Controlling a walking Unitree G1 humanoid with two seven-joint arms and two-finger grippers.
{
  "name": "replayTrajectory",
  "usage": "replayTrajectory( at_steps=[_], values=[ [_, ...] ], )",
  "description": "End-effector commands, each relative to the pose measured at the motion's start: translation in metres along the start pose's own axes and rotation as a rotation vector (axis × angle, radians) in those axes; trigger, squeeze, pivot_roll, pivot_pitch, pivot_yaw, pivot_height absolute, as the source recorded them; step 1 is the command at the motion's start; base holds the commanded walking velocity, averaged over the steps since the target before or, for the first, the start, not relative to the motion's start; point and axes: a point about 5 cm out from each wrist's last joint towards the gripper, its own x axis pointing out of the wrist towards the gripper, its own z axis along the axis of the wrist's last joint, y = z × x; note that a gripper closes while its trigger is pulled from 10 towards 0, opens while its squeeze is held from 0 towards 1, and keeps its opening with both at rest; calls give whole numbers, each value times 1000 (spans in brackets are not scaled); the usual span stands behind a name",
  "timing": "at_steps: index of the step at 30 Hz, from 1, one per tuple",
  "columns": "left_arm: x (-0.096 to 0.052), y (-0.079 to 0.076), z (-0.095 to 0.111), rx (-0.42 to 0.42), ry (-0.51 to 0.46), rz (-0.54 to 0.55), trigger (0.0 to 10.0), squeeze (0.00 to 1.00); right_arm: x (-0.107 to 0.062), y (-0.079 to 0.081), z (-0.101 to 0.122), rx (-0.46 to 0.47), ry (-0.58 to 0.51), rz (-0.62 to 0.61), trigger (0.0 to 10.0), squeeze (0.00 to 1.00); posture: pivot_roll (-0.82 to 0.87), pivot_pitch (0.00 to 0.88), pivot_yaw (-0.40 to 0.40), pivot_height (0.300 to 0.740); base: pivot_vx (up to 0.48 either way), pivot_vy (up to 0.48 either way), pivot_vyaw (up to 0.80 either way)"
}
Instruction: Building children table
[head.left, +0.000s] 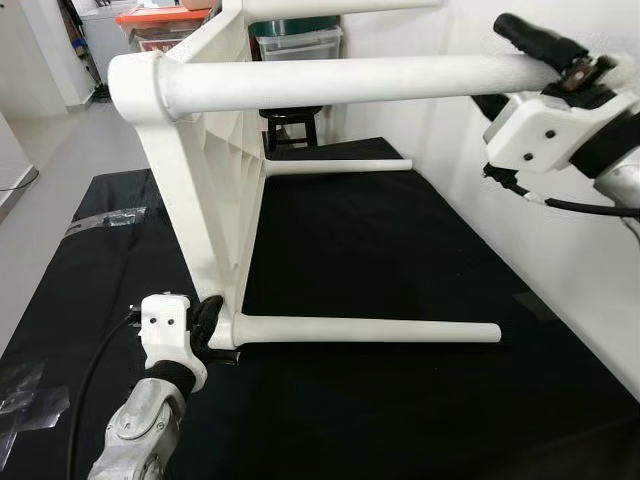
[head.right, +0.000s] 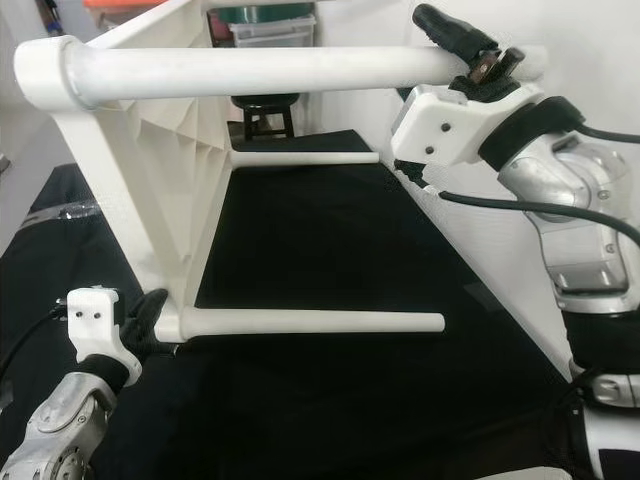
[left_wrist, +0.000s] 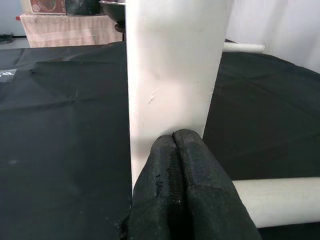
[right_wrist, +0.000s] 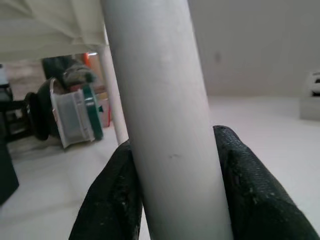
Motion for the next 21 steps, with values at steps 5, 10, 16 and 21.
replayTrajectory(
  at_steps=[5, 10, 16, 21],
  values=[
    [12, 17, -4, -4, 22, 23, 10000, 0, 7, 3, 7, 39, -39, -11, 0, 0, -184, 0, -9, 740, 0, 0, 0],
    [19, 13, -7, -4, 48, -85, 10000, 0, 8, 3, 9, 54, -49, -16, 0, 0, -187, 0, -9, 740, 0, 0, 0],
    [18, -4, 2, -30, 53, -269, 10000, 0, 9, 4, 9, 66, -53, -17, 0, 0, -189, 0, -5, 740, 0, 0, 0],
    [16, -12, 5, -31, 72, -374, 10000, 0, 9, 4, 10, 73, -57, -19, 0, 0, -191, 0, -3, 740, 0, 0, 0]
  ],
)
